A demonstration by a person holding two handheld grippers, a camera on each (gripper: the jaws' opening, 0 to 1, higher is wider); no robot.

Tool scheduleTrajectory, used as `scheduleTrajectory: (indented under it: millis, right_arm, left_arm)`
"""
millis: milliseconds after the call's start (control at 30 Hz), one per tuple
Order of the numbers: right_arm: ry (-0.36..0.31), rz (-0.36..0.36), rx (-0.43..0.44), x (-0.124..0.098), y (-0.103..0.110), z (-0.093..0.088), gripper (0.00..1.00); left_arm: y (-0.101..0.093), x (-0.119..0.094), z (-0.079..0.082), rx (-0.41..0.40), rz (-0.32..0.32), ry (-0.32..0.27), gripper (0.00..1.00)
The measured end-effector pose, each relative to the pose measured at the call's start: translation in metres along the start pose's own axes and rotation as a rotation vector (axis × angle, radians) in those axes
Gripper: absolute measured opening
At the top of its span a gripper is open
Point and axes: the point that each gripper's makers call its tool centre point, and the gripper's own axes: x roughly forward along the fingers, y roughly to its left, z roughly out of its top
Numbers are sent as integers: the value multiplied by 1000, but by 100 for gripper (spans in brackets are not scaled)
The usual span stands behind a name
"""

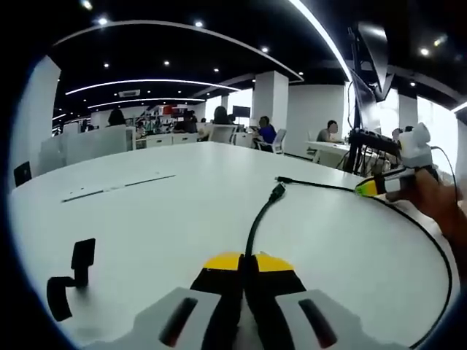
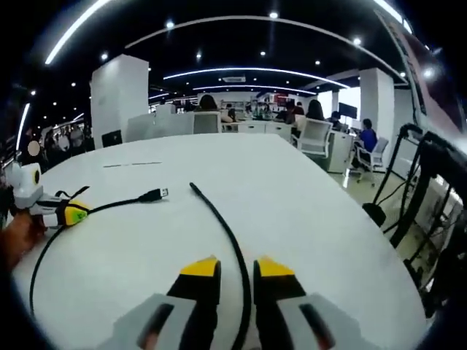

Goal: Find the charging cable on the desk, coil it up and secure with Velcro.

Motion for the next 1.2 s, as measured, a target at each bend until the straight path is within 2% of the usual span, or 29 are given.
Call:
scheduleTrajectory:
  millis: [200,333,933,1200]
  right_arm:
    - [4,-1,15,-1,-6,-3,17]
    - [-17,-13,13,1,-13,-1,14]
    - [-25,-7,-42,-1,4,-2,6]
    - [-15,-10,-27,-5,10,-4,4]
  left_arm:
    - [0,0,0,5,0,1,5]
    - [-1,-1,0,5,0,2,5]
    - [-3,-3,-1,13,-1,3,5]
    - [-4,-3,0,25,-6,5,4]
